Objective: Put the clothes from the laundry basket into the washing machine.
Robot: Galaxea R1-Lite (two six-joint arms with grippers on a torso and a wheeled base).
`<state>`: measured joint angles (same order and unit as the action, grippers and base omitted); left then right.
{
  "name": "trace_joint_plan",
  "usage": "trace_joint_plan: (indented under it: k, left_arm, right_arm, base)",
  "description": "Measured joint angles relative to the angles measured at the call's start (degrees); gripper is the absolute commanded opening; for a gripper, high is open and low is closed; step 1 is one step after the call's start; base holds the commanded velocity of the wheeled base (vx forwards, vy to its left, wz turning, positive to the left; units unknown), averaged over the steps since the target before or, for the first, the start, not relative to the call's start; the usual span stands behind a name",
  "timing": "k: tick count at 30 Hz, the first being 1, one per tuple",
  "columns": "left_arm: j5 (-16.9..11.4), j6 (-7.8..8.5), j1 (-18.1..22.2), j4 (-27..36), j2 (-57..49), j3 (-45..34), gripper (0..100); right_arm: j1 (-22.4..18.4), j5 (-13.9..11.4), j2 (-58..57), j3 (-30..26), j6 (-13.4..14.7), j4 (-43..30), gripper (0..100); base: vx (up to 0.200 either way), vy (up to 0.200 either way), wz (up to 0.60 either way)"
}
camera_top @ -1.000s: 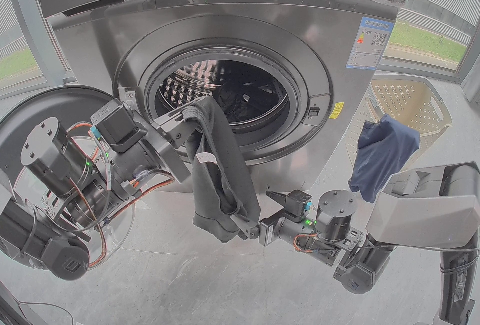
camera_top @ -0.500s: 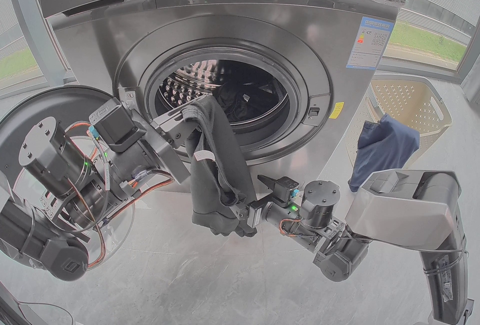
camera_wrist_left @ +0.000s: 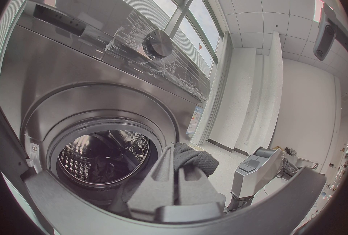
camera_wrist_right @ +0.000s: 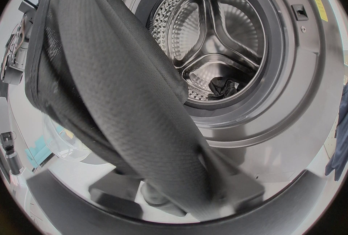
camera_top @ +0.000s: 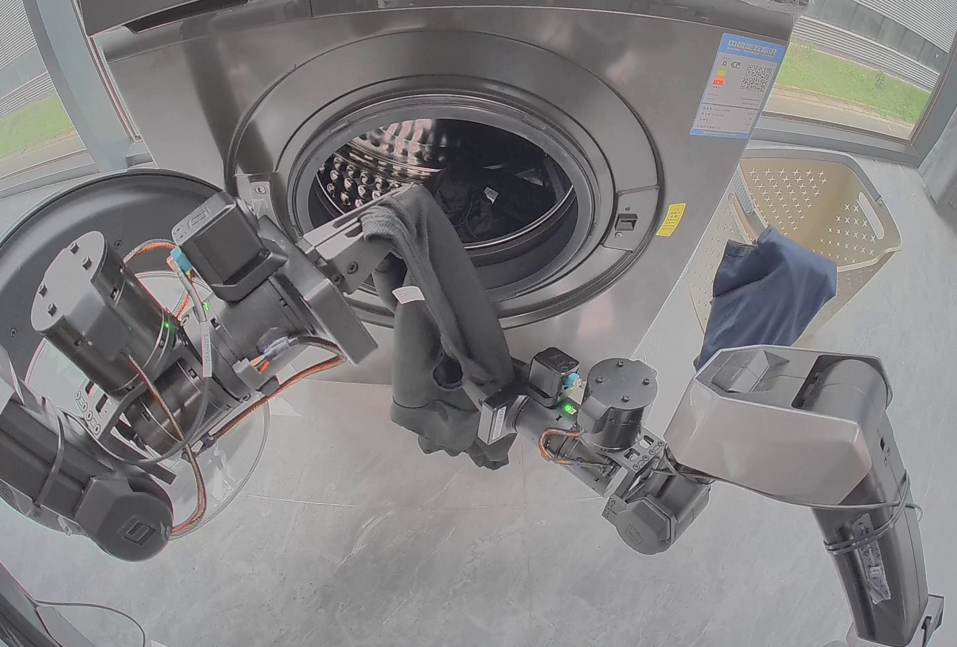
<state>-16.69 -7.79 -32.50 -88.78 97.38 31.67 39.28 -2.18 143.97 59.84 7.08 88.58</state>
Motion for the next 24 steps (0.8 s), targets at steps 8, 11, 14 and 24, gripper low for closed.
trace_joint_plan:
  k: [8, 11, 14, 24]
  left_arm:
    - [0.38, 0.07, 2.68, 0.05, 0.00, 0.07, 0]
    - [0.16, 0.29, 4.33, 0.16, 0.15, -0.65, 0]
    - [-0.09, 0.93, 6.12, 0.24, 0.85, -2.60, 0]
    - [-1.83, 7.86, 7.84, 0.22, 5.32, -10.57, 0]
  right_arm:
    - [-0.44, 0.30, -3.58, -2.79, 0.39, 0.05, 0]
    - [-0.67, 0.68, -6.05, -4.23, 0.50, 0.05, 0]
    - [-1.08, 1.63, -8.80, -5.16, 0.74, 0.07, 0]
    - [-1.00, 3.08, -14.81, -5.88, 1.50, 0.07, 0]
  base:
    - [0.000, 0.000, 0.00]
    - [0.000, 0.000, 0.00]
    - [0.000, 0.000, 0.00]
    - [0.000, 0.000, 0.00]
